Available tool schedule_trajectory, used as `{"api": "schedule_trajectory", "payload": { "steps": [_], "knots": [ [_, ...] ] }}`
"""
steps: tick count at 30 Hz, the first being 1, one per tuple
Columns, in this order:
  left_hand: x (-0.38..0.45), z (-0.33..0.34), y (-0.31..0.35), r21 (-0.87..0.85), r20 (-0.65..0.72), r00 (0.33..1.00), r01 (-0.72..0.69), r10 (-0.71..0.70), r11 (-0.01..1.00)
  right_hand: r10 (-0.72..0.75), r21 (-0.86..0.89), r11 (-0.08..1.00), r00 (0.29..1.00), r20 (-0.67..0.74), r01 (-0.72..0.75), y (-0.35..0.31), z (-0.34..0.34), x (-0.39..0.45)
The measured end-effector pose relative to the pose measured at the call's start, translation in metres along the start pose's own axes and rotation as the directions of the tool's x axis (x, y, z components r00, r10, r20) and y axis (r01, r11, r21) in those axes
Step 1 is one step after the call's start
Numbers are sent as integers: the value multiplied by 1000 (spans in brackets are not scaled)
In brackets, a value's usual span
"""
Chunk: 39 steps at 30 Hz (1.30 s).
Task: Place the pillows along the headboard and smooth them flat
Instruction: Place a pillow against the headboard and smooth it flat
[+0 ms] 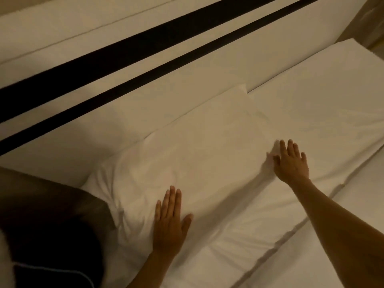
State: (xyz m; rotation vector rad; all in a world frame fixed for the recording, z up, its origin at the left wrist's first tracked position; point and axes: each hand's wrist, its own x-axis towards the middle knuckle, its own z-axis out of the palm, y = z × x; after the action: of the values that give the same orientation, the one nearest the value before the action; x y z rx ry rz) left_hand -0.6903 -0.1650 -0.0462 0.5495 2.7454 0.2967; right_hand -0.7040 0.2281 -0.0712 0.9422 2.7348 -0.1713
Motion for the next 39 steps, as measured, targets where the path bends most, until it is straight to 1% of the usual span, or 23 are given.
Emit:
{"api": "schedule_trajectory", "payload": {
  "steps": [2,4,5,7,12,15,20,22,24,25,27,29,31,32,34,36,38,39],
  "knots": [
    [-5,-13,-6,5,0,999,-35,35,999,-58,23,998,998,4,58,-23,-11,-21],
    [-6,-25,-16,21,-25,996,-81,81,997,-85,70,994,996,12,84,-52,-15,-47],
    [-4,-30,-24,45,-51,993,-100,102,994,-99,95,991,995,14,98,-69,-13,-62],
    [3,-39,-46,90,-61,990,-125,130,988,-129,139,982,991,21,125,-104,-5,-96],
    [24,-52,-119,129,41,990,-138,134,982,-222,214,955,974,51,206,-193,31,-197],
    [27,-62,-159,125,90,977,-202,192,971,-284,247,934,956,69,260,-235,54,-258],
    [26,-67,-220,140,103,968,-242,229,960,-390,222,904,918,75,366,-286,81,-334],
    [25,-64,-248,228,122,966,-251,228,941,-420,187,898,903,88,399,-304,93,-359],
    [26,-59,-275,390,175,959,-274,221,879,-418,163,902,903,101,400,-318,112,-380],
    [29,-56,-285,443,198,955,-290,222,849,-409,158,908,904,125,388,-321,122,-388],
    [37,-52,-297,479,213,948,-313,238,820,-384,98,923,906,176,372,-324,145,-399],
    [48,-45,-300,484,184,938,-346,293,804,-353,18,934,911,212,357,-324,159,-403],
    [58,-38,-297,523,165,918,-391,360,757,-305,0,949,918,254,316,-327,165,-402],
    [62,-36,-296,551,149,908,-404,391,730,-289,6,955,924,252,297,-328,167,-401],
    [68,-33,-293,580,109,889,-420,445,698,-290,15,956,940,178,292,-327,173,-397],
    [75,-33,-292,592,78,849,-461,522,661,-329,24,944,941,76,328,-325,180,-390],
    [83,-35,-293,549,25,810,-501,586,669,-365,38,931,931,29,363,-323,183,-385],
    [84,-40,-292,518,19,800,-521,600,679,-376,49,926,926,18,375,-322,182,-382]
  ]
}}
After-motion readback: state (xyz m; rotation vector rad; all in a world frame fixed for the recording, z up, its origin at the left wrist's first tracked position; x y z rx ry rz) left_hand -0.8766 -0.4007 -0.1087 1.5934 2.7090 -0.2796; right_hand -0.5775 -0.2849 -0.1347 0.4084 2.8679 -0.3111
